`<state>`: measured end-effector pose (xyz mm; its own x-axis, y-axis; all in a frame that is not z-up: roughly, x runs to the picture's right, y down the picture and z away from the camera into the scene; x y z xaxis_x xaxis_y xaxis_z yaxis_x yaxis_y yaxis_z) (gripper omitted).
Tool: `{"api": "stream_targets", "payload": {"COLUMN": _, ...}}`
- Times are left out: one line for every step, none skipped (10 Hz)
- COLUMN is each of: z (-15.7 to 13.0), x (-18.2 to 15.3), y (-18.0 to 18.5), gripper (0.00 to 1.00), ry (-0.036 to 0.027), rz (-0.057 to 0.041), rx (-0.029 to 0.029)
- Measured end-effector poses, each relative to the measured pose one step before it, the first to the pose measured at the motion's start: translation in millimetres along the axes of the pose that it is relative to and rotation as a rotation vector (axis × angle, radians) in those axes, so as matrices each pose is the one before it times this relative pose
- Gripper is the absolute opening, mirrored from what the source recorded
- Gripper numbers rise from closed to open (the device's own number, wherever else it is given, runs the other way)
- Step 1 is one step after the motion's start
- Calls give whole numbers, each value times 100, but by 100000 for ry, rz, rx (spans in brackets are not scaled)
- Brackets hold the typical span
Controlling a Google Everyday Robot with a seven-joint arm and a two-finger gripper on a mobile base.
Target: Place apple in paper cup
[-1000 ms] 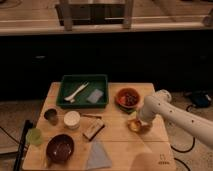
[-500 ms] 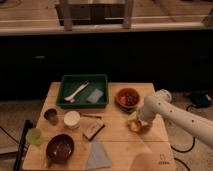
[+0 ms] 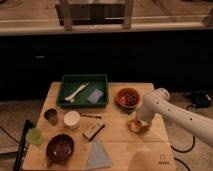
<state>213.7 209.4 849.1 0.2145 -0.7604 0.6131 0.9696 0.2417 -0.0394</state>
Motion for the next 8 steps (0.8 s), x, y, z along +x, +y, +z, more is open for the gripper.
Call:
{"api": "stream_targets", "payload": {"z": -159, "x": -81, "y": -170, "gripper": 80, "ry": -444, "rz": 1248, "rx": -1391}}
{"api": "stream_targets", "payload": {"z": -42, "x": -43, "y": -143, "gripper": 80, "ry": -255, "rz": 196, "rx": -219}}
{"api": "stream_targets", "payload": {"z": -95, "x": -127, "y": -123, "gripper": 80, "ry": -630, "rz": 228, "rx": -388}}
{"api": "stream_targets", "payload": {"z": -99, "x": -271, "y": -194, "gripper": 80, "ry": -1117, "rz": -58, "rx": 254}}
{"api": "stream_targets", "payload": {"z": -65, "x": -104, "y": -103, "gripper": 80, "ry": -396, "rz": -129, "rx": 146}}
{"api": "stream_targets", "payload": {"z": -130, "x": -275, "y": -162, "gripper": 80, "ry": -978, "rz": -251, "rx": -43}}
{"api": "stream_targets", "payload": {"z": -147, "x": -270, "y": -261, "gripper": 80, "ry": -841, "rz": -416, "rx": -34}}
{"api": "stream_targets", "payload": {"z": -212, "x": -194, "y": -191, "gripper": 79, "ry": -337, "rz": -343, "rx": 23}}
